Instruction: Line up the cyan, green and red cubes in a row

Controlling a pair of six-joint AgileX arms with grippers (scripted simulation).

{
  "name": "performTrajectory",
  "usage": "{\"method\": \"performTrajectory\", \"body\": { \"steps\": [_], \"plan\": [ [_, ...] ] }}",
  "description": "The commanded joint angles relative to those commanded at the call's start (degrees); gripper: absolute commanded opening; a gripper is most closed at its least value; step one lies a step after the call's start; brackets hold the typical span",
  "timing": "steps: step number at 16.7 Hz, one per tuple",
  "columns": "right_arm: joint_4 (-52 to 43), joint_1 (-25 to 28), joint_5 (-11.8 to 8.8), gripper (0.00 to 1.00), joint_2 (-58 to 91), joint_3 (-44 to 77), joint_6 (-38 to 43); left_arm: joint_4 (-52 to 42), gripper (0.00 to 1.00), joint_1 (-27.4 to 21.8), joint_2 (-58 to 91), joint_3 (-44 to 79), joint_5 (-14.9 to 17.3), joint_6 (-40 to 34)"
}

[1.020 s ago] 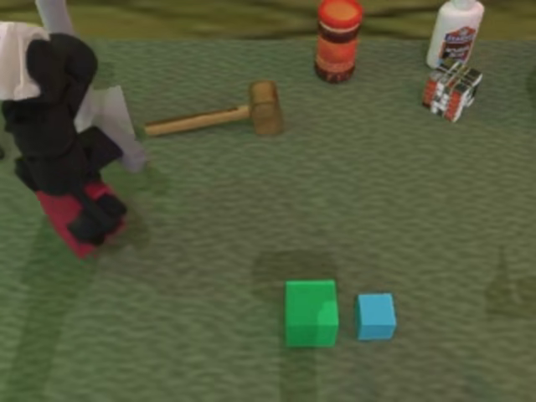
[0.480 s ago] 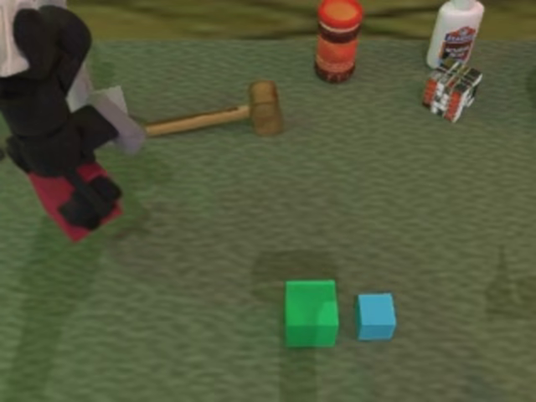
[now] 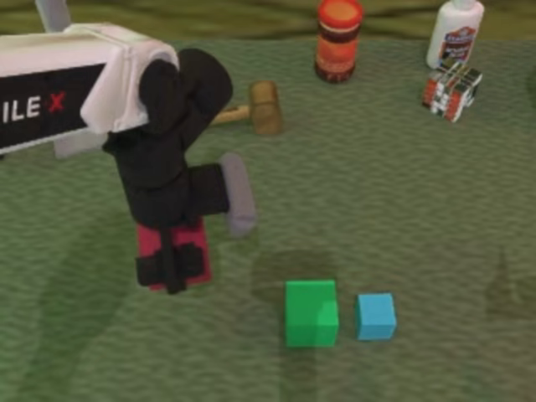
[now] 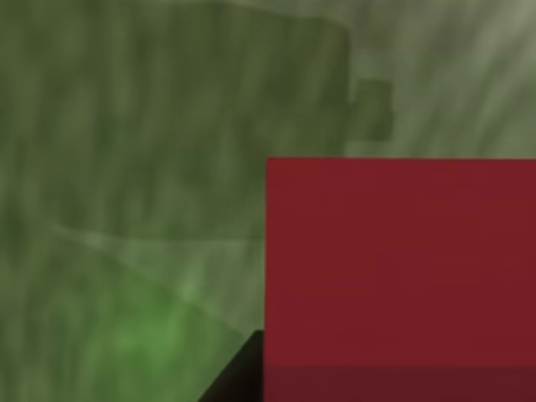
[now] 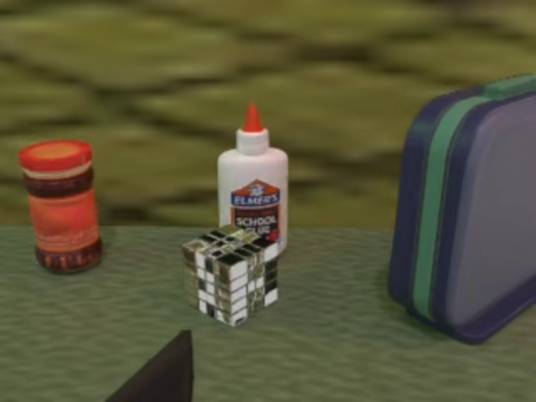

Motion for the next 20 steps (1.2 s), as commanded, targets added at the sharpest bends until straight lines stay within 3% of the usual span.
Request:
{"method": "performTrajectory", "body": {
  "steps": [4,10,16,20],
  "plan": [
    [0.0,0.0,0.0,1.0,0.0,0.0,0.0,0.03,0.0,-6.38,-3.08,-2.18,-0.13,3.45],
    [0.0,0.0,0.0,1.0,0.0,0.0,0.0,1.06,0.0,-6.28,-2.54,-2.7,-0.14,3.47],
    [0.0,0.0,0.0,1.0,0.0,0.0,0.0,13.44,0.0,-6.55,2.45,-9.64,-0.08,3.34],
    [0.0,0.0,0.0,1.0,0.0,0.0,0.0,15.18,0.0,-6.69,3.43,-10.78,-0.11,3.42]
  ]
}}
